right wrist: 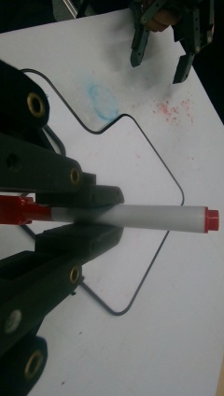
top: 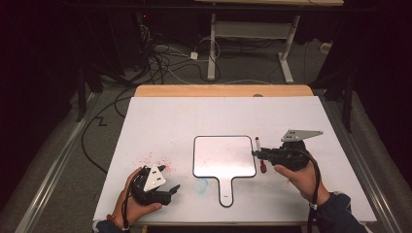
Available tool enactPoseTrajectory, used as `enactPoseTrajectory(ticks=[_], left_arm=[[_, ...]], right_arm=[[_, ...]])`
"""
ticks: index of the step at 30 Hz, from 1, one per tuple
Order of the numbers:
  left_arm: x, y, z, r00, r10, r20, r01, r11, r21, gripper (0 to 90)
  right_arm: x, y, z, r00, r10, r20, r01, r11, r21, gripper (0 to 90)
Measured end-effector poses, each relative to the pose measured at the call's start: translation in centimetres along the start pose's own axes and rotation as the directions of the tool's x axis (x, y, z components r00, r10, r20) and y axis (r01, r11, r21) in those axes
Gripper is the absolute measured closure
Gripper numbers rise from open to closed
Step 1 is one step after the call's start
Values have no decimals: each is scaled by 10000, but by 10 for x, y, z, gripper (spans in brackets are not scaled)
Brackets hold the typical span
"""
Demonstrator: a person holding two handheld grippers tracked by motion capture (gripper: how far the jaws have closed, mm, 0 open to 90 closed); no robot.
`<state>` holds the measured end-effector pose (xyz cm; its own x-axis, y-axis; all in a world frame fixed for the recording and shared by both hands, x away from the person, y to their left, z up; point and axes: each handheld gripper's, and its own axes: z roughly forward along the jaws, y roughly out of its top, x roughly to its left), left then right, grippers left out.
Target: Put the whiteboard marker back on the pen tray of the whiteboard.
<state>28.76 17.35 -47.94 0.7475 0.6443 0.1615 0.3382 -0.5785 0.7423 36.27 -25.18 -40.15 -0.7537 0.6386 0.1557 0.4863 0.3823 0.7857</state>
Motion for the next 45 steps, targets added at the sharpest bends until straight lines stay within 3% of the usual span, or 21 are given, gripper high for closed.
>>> enactPoseTrajectory(ticks=[7, 10, 13, 18, 23, 26, 29, 32, 34, 39, 41, 45], left_arm=[[0, 3, 2, 10000, 37, 44, -37, 10000, -5, 200], [-1, 4, 5, 9998, 177, 115, -178, 9998, 81, 200], [-1, 4, 6, 9996, 199, 176, -201, 9997, 147, 200], [-2, 4, 7, 9994, 261, 214, -266, 9994, 213, 200], [-3, 4, 7, 9992, 323, 247, -329, 9991, 263, 200], [-3, 4, 7, 9992, 327, 241, -334, 9990, 281, 200], [-3, 4, 7, 9992, 334, 219, -340, 9990, 287, 200], [-3, 4, 8, 9992, 359, 194, -365, 9988, 330, 200], [-4, 5, 8, 9990, 398, 195, -405, 9986, 344, 200], [-3, 4, 7, 9991, 358, 205, -364, 9989, 304, 200], [-3, 4, 7, 9991, 359, 207, -366, 9989, 304, 200], [-3, 4, 7, 9990, 385, 211, -391, 9988, 295, 200]], right_arm=[[-20, -13, 17, 9951, 973, 169, -979, 9943, 415, 812], [-28, -19, 29, 9893, 1458, 9, -1457, 9882, 477, 812], [-32, -21, 40, 9862, 1650, 163, -1657, 9850, 489, 803], [-29, -19, 56, 9884, 1268, 839, -1326, 9888, 678, 808], [-25, -20, 69, 9847, 425, 1692, -613, 9923, 1074, 802], [-21, -19, 72, 9767, -148, 2142, -129, 9918, 1271, 769], [-19, -17, 75, 9735, -532, 2225, 226, 9902, 1382, 734], [-18, -13, 81, 9590, -1470, 2422, 1048, 9783, 1787, 713], [-18, -10, 84, 9520, -1660, 2572, 1196, 9751, 1867, 711], [-28, -9, 84, 9477, -1311, 2910, 815, 9809, 1767, 698], [-31, -9, 83, 9547, -991, 2806, 541, 9850, 1639, 689], [-32, -10, 84, 9541, -872, 2866, 433, 9868, 1560, 688]])
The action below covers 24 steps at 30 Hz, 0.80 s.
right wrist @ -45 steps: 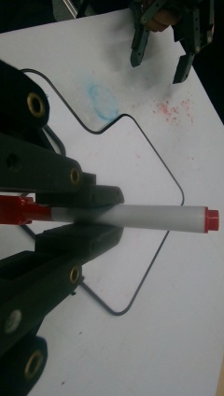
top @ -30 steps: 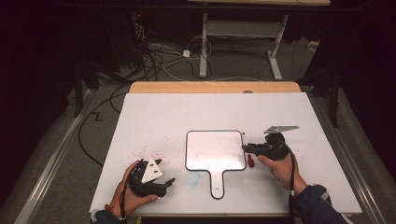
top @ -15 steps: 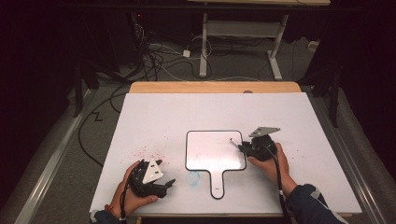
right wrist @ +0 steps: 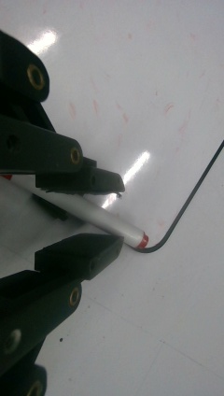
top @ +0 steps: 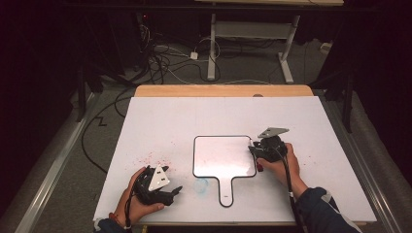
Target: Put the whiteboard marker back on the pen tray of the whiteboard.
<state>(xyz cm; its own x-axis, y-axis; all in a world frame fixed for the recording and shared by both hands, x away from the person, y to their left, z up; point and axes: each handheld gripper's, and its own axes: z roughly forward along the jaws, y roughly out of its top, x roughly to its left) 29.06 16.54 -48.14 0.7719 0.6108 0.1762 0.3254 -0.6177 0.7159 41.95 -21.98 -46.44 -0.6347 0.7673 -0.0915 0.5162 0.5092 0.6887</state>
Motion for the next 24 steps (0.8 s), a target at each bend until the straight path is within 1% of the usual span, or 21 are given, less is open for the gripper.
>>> enactPoseTrajectory(ticks=[2, 4, 8, 10, 12, 14, 15, 17, 21, 24], left_arm=[[0, 0, 0, 10000, 5, -3, -5, 10000, -7, 200], [0, 0, 0, 10000, 12, -8, -12, 10000, 4, 200], [0, 1, 1, 10000, 34, 18, -34, 10000, 36, 200], [-1, 1, 1, 10000, 52, 10, -52, 10000, 42, 200], [-1, 1, 1, 10000, 40, 20, -40, 10000, 18, 201], [0, 1, 1, 10000, 23, 21, -23, 10000, 21, 200], [0, 1, 1, 10000, 21, 18, -21, 10000, 24, 200], [0, 1, 1, 10000, 37, 20, -37, 10000, 8, 200], [0, 1, 0, 10000, 28, 6, -28, 10000, -15, 200], [0, 1, 0, 10000, 15, -8, -15, 10000, -33, 200]], right_arm=[[-1, 0, 0, 10000, 48, -3, -48, 10000, -15, 669], [-1, 0, 0, 10000, 71, 24, -71, 10000, -11, 669], [-1, 1, 1, 9997, 89, 223, -87, 9999, -97, 655], [-3, 1, 3, 9996, 197, 226, -194, 9997, -117, 649], [-4, 2, 4, 9994, 204, 288, -199, 9997, -165, 638], [-3, 2, 3, 9994, 254, 237, -250, 9996, -160, 636], [-4, 2, 3, 9995, 226, 215, -221, 9995, -220, 628], [-4, 3, 0, 9993, 332, 156, -327, 9989, -342, 618], [-3, 6, -7, 9996, 252, 82, -246, 9976, -648, 591], [-4, 8, -16, 9999, 128, -57, -134, 9941, -1073, 560]])
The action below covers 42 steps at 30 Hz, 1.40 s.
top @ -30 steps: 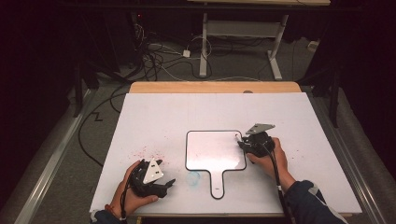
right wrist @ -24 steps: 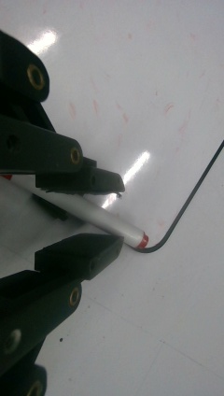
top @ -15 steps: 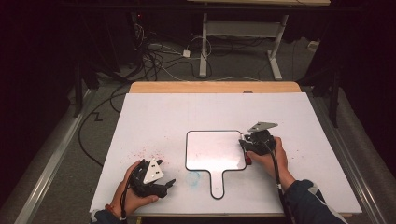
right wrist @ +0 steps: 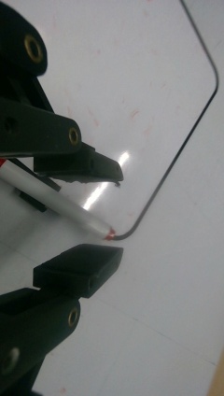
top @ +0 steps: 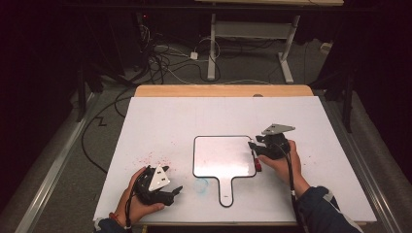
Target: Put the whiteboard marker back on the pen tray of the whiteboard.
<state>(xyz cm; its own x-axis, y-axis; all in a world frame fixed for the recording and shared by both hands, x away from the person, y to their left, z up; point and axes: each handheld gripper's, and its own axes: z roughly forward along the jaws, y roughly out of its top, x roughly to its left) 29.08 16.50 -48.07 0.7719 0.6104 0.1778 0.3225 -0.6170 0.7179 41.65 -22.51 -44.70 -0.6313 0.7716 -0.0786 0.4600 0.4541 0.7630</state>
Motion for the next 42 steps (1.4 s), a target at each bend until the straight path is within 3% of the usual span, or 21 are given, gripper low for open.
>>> enactPoseTrajectory(ticks=[7, 11, 14, 21, 29, 35, 39, 42], left_arm=[[0, 0, 0, 10000, -46, -51, 46, 10000, -45, 200], [1, 0, 0, 9999, -94, -90, 94, 10000, -28, 200], [2, 0, 0, 9998, -161, -133, 160, 9998, -73, 200], [4, 2, 1, 9994, -241, -234, 239, 9997, -113, 200], [6, 4, 2, 9988, -332, -353, 325, 9993, -200, 194], [5, 3, 2, 9988, -327, -378, 321, 9994, -155, 194], [3, 4, 1, 9990, -242, -380, 234, 9995, -214, 194], [1, 2, 0, 9993, -122, -350, 119, 9999, -85, 194]], right_arm=[[1, 5, -28, 9967, -786, -189, 760, 9908, -1118, 466], [1, 3, -46, 9923, -1239, -48, 1215, 9796, -1601, 407], [-1, 0, -58, 9923, -1239, 72, 1228, 9723, -1987, 379], [-2, -16, -78, 9855, -1643, 415, 1694, 9573, -2341, 336], [-6, -41, -94, 9864, -1598, 396, 1645, 9465, -2776, 304], [-6, -66, -93, 9874, -1503, 504, 1581, 9569, -2437, 285], [-3, -87, -91, 9913, -1183, 572, 1282, 9661, -2243, 278], [1, -92, -92, 9903, -1293, 507, 1371, 9680, -2102, 277]])
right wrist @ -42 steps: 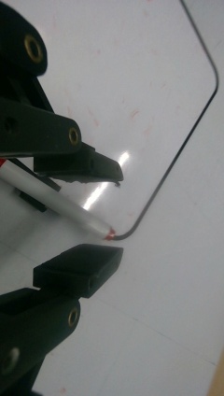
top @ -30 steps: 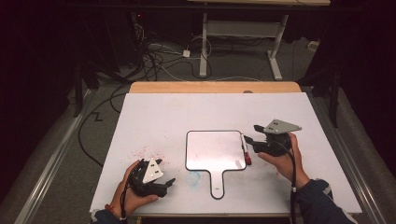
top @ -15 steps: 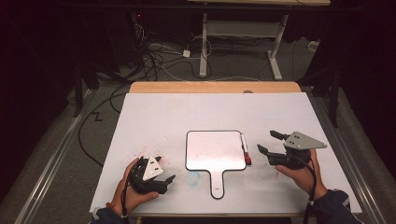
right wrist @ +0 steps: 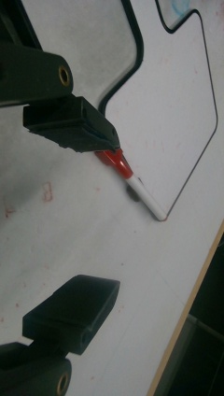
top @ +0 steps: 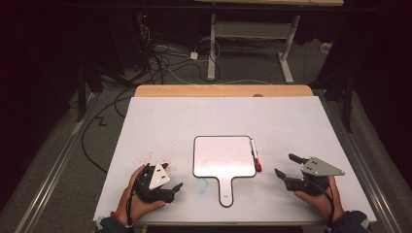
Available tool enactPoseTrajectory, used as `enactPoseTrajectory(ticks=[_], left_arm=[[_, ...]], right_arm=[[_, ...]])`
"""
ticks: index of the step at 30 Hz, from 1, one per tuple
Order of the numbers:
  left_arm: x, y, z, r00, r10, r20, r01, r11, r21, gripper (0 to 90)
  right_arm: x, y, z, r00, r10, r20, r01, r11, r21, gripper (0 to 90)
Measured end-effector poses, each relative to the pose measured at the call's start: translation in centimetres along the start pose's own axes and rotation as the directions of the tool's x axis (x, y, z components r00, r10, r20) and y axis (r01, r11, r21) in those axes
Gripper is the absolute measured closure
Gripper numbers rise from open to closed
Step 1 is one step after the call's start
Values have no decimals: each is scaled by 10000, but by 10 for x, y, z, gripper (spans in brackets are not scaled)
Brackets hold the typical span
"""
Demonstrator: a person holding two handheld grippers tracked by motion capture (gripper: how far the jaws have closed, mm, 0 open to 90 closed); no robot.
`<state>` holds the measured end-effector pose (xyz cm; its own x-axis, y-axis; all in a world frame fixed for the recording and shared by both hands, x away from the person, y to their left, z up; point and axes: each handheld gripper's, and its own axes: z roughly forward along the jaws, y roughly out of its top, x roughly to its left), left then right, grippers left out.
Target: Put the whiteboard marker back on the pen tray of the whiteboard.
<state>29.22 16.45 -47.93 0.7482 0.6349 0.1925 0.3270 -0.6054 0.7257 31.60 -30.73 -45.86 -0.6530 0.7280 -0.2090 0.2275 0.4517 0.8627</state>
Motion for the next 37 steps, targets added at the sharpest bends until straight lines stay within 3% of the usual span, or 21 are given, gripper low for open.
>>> enactPoseTrajectory(ticks=[5, 37], left_arm=[[0, 1, -2, 10000, 41, 61, -40, 9999, -155, 194], [6, 2, 6, 9999, -130, -23, 130, 9999, 23, 194]], right_arm=[[3, 4, -2, 10000, -28, 4, 29, 9994, -354, 270], [4, 5, 9, 9981, -585, 209, 589, 9981, -188, 276]])
